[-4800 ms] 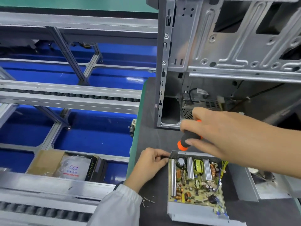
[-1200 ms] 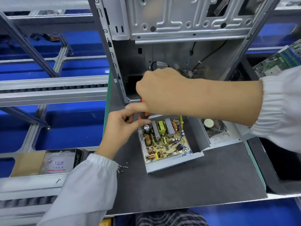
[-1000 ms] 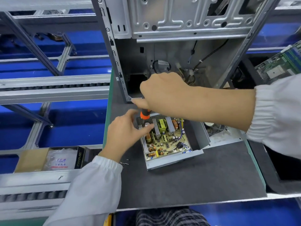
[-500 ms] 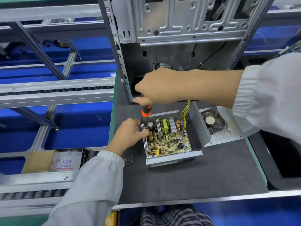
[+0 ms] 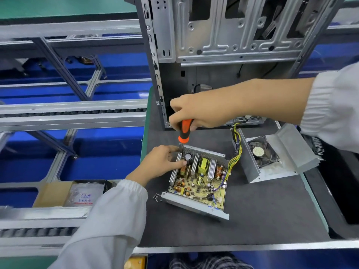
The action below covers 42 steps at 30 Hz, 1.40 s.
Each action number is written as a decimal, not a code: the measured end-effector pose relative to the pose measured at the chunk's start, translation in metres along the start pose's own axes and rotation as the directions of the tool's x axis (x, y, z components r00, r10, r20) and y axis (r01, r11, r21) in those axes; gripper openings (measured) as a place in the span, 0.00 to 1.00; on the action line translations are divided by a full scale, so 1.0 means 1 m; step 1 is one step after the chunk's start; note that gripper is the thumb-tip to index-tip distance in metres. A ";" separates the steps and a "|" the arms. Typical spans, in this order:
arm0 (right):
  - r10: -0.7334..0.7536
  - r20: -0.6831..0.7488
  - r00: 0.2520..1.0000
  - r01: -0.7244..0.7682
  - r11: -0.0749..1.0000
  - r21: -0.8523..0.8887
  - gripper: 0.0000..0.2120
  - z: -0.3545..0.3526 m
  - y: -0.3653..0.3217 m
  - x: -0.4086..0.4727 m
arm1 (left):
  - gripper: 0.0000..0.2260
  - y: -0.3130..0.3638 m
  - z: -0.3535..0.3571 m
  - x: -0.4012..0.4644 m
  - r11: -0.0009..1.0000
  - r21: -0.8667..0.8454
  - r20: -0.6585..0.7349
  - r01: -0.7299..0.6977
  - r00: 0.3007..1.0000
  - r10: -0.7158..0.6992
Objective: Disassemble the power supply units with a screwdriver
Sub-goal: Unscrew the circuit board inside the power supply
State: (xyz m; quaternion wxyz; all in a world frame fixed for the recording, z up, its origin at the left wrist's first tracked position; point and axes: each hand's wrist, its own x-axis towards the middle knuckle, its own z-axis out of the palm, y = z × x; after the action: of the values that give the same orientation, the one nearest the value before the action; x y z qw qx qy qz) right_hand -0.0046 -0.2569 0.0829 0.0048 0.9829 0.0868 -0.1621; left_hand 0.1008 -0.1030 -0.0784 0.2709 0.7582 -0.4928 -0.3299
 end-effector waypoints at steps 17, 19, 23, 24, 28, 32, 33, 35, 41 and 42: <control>0.289 -0.113 0.951 -0.299 0.949 -0.095 0.14 0.001 -0.032 0.008 | 0.09 0.028 -0.021 0.003 0.878 -0.363 -0.277 -0.312 0.936 0.218; 0.163 -0.043 0.986 -0.164 0.986 -0.018 0.12 -0.003 -0.028 0.004 | 0.19 0.024 -0.029 0.004 0.878 -0.369 -0.211 -0.305 0.947 0.240; 0.101 0.014 0.995 -0.102 0.991 0.092 0.17 -0.001 -0.030 0.000 | 0.25 0.021 -0.030 0.007 0.909 -0.313 -0.212 -0.277 0.953 0.217; 0.164 -0.002 0.986 -0.163 0.979 0.119 0.20 0.000 -0.031 0.000 | 0.23 0.023 -0.029 0.009 0.916 -0.297 -0.249 -0.271 0.948 0.199; 0.365 -0.192 0.911 -0.390 0.914 -0.112 0.20 0.002 -0.038 0.007 | 0.10 0.031 -0.027 0.013 0.906 -0.205 -0.304 -0.371 0.904 0.302; 0.306 0.013 0.952 -0.306 0.952 -0.004 0.08 -0.002 -0.035 0.007 | 0.11 0.016 -0.027 0.006 0.902 -0.266 -0.235 -0.340 0.930 0.281; 0.274 0.090 0.957 -0.282 0.955 0.092 0.08 -0.005 -0.033 0.005 | 0.10 0.012 -0.026 0.005 0.905 -0.265 -0.230 -0.334 0.933 0.277; 0.235 0.140 0.962 -0.262 0.938 0.227 0.12 -0.009 -0.032 0.003 | 0.07 0.009 -0.024 0.003 0.904 -0.278 -0.227 -0.324 0.937 0.266; 0.476 -0.121 0.871 -0.480 0.877 -0.013 0.22 -0.004 -0.043 0.011 | 0.09 0.014 -0.021 0.005 0.884 -0.307 -0.259 -0.351 0.925 0.278; 0.465 -0.119 0.877 -0.472 0.880 -0.042 0.20 -0.004 -0.043 0.012 | 0.10 0.015 -0.022 0.006 0.876 -0.331 -0.237 -0.349 0.930 0.281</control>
State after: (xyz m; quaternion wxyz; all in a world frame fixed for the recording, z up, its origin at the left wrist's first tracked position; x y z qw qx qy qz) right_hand 0.0008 -0.2123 0.0838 0.0735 0.9811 -0.1480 -0.1008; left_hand 0.1109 -0.1122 -0.0551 0.5020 0.6300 -0.5126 -0.2971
